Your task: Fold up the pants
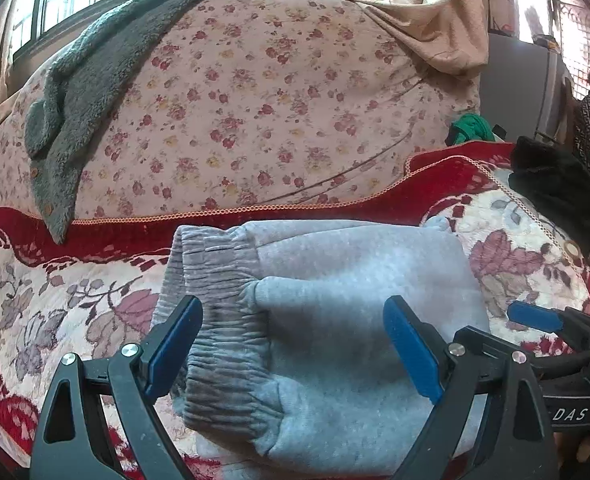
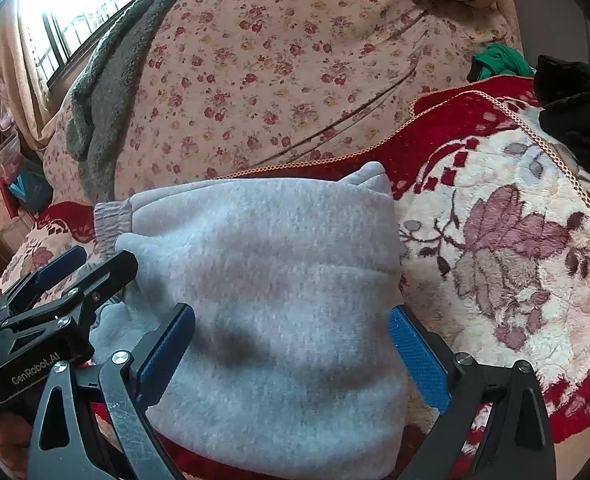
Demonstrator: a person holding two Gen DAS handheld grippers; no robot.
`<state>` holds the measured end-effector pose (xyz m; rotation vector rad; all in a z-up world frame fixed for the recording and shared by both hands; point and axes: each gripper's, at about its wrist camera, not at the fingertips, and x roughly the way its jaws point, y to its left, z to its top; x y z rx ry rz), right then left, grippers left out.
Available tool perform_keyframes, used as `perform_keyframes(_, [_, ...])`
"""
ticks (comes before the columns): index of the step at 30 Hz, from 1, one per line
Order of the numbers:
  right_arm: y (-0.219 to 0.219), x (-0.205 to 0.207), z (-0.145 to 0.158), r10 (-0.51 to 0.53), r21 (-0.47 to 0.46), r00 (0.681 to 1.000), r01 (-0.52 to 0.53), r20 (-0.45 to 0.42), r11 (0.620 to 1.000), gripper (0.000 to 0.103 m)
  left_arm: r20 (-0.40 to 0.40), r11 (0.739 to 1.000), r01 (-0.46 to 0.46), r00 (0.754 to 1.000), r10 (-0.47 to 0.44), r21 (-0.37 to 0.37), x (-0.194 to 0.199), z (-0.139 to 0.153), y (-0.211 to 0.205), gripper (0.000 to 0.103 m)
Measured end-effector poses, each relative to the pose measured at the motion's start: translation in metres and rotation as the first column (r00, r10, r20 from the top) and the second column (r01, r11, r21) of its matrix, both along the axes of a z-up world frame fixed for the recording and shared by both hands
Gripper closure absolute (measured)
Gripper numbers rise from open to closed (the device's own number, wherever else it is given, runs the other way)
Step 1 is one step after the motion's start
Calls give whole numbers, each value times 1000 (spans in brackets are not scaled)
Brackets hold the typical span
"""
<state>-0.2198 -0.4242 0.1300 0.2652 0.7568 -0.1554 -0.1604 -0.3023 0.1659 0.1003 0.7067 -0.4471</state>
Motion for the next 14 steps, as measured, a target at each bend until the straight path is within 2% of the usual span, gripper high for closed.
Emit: perform_keyframes(14, [-5,-2,-2,-20,8,1000,20,-13,1000,3,-8,1000,18,1000,-18,1,2,-2,-12,12])
